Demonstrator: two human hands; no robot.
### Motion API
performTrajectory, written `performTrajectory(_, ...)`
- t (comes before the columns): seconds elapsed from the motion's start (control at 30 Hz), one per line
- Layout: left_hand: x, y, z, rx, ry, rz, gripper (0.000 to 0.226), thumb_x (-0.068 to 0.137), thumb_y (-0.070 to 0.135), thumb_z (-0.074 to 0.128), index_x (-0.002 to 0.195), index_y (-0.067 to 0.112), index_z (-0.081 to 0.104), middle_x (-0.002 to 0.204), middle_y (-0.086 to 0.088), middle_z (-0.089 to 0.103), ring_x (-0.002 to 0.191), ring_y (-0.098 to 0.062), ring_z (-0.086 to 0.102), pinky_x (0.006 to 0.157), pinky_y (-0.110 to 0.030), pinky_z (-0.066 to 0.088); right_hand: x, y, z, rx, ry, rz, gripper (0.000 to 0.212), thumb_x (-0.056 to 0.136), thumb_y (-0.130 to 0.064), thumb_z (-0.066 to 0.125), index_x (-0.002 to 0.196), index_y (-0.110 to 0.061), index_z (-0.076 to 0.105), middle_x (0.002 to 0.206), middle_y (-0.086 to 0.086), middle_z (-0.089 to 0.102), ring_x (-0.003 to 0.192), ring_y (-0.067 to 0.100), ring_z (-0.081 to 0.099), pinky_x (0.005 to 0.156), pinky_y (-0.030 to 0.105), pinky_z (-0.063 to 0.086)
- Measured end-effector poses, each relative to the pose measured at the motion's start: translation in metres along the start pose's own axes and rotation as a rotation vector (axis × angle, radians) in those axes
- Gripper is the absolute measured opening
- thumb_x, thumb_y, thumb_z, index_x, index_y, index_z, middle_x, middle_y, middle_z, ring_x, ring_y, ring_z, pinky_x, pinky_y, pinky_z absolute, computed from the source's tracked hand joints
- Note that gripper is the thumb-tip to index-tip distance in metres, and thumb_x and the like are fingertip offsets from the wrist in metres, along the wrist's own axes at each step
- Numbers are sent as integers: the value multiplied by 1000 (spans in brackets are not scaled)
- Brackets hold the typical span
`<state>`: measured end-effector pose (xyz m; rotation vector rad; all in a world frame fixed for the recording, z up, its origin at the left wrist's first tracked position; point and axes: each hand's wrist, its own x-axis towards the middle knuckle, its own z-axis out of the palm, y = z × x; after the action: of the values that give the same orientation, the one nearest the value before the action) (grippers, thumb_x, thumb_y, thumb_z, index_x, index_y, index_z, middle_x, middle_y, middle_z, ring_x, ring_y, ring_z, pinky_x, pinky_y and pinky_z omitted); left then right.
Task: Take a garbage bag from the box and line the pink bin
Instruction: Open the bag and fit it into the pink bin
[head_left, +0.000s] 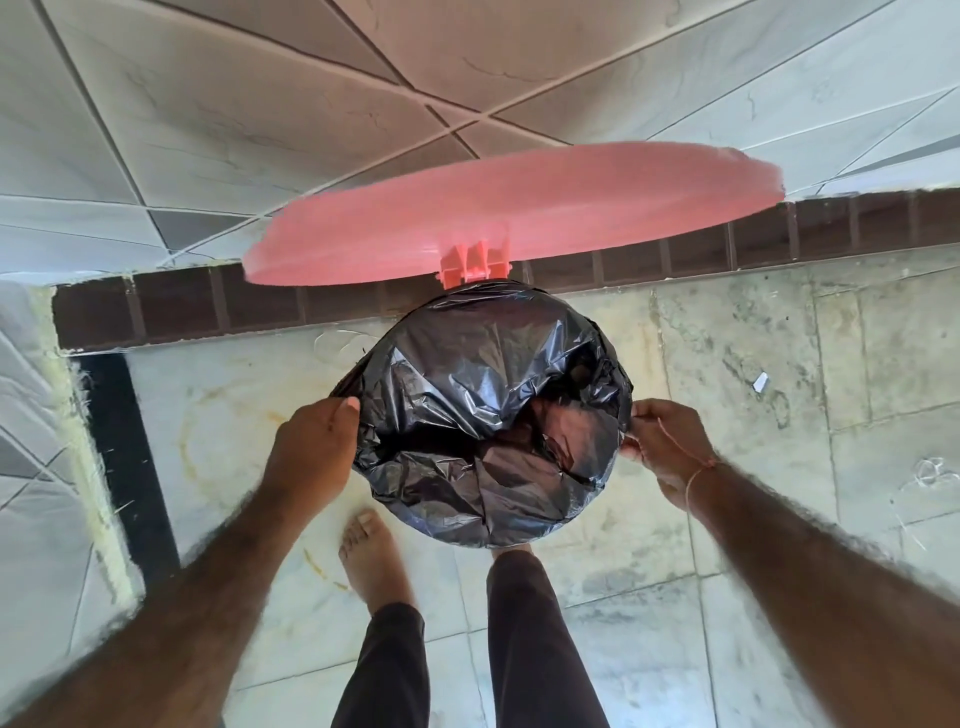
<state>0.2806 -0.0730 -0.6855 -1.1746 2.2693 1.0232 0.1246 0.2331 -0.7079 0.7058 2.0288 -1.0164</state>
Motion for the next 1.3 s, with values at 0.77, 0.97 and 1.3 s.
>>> performTrajectory(0.77,-34,35,14,63,-133,358,27,97,27,43,95,13,67,79,-1,67,71,-17,62,61,-33,49,-62,-37,53,-821,-262,-589,31,92,-12,45,118,-17,60,118,9,64,104,23,60,93,41,52)
performTrajectory(0.97,-43,37,45,900,-415,555,27,90,29,47,113,22,59,111,-3,67,104,-28,59,91,-42,41,-39,-90,95,-926,-327,-586,72,91,2,42,153,-22,17,136,20,53,121,34,53,108,34,39)
performTrajectory(1.3,-54,30,36,762,-116,659,16,76,20,63,91,18,67,86,-3,64,88,-26,57,79,-43,47,-56,-61,72,-1052,-132,-750,28,92,-20,39,109,-12,60,103,13,68,93,32,65,82,46,54)
